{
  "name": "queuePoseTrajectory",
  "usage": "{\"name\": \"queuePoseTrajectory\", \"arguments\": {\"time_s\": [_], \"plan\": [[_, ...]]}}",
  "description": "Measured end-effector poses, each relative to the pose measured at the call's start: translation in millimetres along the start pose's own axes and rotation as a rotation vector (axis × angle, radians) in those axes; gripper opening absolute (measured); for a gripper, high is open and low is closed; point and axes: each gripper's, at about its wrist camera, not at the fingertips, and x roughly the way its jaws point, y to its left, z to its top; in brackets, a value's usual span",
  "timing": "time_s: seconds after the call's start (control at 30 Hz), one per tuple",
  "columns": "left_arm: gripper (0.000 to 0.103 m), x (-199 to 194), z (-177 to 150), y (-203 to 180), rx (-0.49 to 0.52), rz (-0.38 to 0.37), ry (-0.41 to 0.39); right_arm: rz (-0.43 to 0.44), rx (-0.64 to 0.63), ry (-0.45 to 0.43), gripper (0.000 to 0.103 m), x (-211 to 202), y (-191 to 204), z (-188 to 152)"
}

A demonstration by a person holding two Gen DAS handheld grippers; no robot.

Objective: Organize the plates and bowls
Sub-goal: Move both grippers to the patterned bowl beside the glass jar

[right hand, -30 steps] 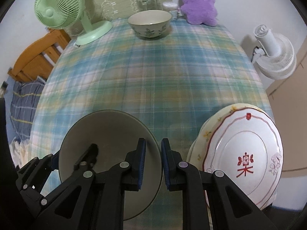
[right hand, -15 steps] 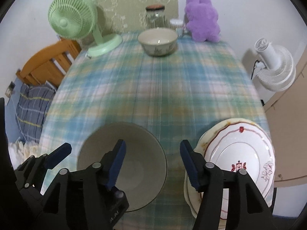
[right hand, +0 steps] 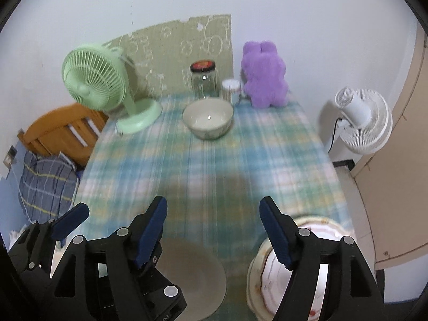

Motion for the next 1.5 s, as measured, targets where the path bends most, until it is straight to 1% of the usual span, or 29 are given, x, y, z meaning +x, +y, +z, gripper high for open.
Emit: {"name": "queuePoseTrajectory", "arguments": {"time_s": [0.13,0.4,0.63,0.8,1.07,1.23,1.37,1.5], "plan": [[0.09,12.7,24.6,-7.3,-0.017,0.018,-0.011,-0.01,-0.005,-0.017,0.078,10.1,-10.6,30.5],[0.09,52.7,70.2,-18.7,-0.069,0.061,-0.013,0.035,-0.071,-0.014,0.078,51.9,-24.4,86.5],[0.09,87.6,104.7,-29.3,-0.087,0.102,-0.019,0.07,-0.089,-0.013,0.078,90.8,-37.0,125.3],[0.09,113.4,122.7,-30.8,-0.095,0.121,-0.022,0.082,-0.093,-0.018,0.078,117.1,-42.8,147.3],[0.089,158.2,140.0,-26.7,-0.102,0.139,-0.015,0.097,-0.085,-0.008,0.078,163.6,-42.4,167.1],[0.088,184.8,143.8,-26.8,-0.088,0.141,-0.005,0.097,-0.068,0.009,0.078,195.5,-44.9,173.6],[0.086,206.2,144.1,-25.0,-0.09,0.126,0.018,0.082,-0.061,0.027,0.078,219.1,-45.1,173.7],[0.082,223.9,143.0,-22.9,-0.087,0.1,0.031,0.072,-0.06,0.041,0.077,239.6,-45.4,172.8]]}}
